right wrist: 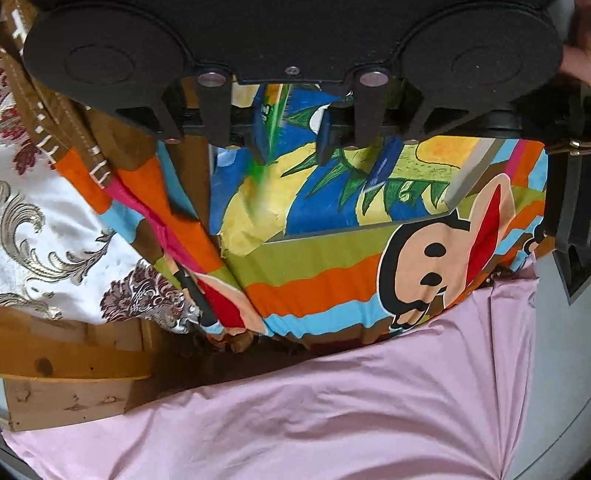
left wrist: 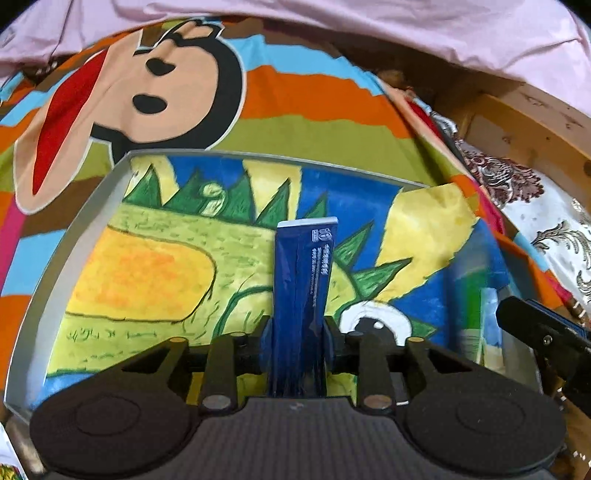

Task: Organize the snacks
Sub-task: 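Carry both tubes over the metal tray and release them inside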

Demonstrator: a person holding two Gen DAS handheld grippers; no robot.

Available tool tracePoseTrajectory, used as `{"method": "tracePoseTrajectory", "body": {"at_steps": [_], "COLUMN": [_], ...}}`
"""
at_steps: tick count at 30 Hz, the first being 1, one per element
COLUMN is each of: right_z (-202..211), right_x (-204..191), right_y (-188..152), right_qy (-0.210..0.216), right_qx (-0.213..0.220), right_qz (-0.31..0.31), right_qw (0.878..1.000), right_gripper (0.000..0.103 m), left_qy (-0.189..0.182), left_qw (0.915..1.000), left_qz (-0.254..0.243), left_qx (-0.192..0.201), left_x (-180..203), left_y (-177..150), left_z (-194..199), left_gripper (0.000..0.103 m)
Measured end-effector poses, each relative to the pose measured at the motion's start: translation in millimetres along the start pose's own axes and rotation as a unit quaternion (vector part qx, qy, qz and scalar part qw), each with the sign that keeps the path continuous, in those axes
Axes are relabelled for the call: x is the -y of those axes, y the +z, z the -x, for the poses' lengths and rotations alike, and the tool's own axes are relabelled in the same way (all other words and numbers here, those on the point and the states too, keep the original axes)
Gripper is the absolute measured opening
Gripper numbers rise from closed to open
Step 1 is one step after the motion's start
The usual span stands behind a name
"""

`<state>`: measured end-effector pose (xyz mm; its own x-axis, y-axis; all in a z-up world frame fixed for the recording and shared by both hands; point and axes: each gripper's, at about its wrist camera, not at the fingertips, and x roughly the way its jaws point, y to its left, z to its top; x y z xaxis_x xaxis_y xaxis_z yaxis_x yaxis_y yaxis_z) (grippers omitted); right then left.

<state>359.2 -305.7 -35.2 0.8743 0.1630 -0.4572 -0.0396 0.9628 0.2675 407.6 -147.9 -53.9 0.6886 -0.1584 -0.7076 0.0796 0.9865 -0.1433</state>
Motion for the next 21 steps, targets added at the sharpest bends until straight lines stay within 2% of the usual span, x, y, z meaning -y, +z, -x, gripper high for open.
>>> {"method": "tracePoseTrajectory", "body": {"at_steps": [1, 3, 5, 10, 13, 15, 21], "right_z": [-0.7, -0.9, 1.5, 17.8, 34.0, 49.4, 99.8], "right_x": [-1.3, -3.1, -3.7, -2.3, -2.7, -4.2, -10.3], "right_y": [0.0, -0.1, 0.7, 6.7, 11.5, 14.0, 15.8], "right_qy": [0.0, -0.002, -0.005, -0.015, -0.01, -0.005, -0.005], "right_qx": [-0.001, 0.0, 0.004, 0.027, 0.046, 0.063, 0.117], "right_qz": [0.001, 0.004, 0.009, 0.01, 0.004, -0.002, -0.016], "right_qw": [1.0, 1.0, 1.0, 0.999, 0.999, 0.998, 0.993], "right_gripper": [0.041, 0.052, 0.059, 0.083, 0.094, 0.102, 0.102], "left_qy": [0.0, -0.003, -0.004, -0.012, -0.017, -0.014, -0.005], "left_qw": [1.0, 1.0, 0.9999, 0.999, 0.9981, 0.9974, 0.9917], "left_qz": [0.0, 0.001, 0.006, 0.026, 0.032, 0.033, 0.032], "left_qx": [0.001, 0.005, 0.016, 0.034, 0.05, 0.063, 0.125], "left_x": [-1.5, -4.3, -7.7, -15.8, -18.9, -19.5, -21.5], "left_y": [-0.9, -2.5, -3.5, -3.4, -4.6, -6.2, -15.5], "left_z": [0.5, 2.9, 7.9, 23.9, 42.0, 57.2, 120.9], "left_gripper": [0.036, 0.06, 0.071, 0.085, 0.09, 0.098, 0.102]}}
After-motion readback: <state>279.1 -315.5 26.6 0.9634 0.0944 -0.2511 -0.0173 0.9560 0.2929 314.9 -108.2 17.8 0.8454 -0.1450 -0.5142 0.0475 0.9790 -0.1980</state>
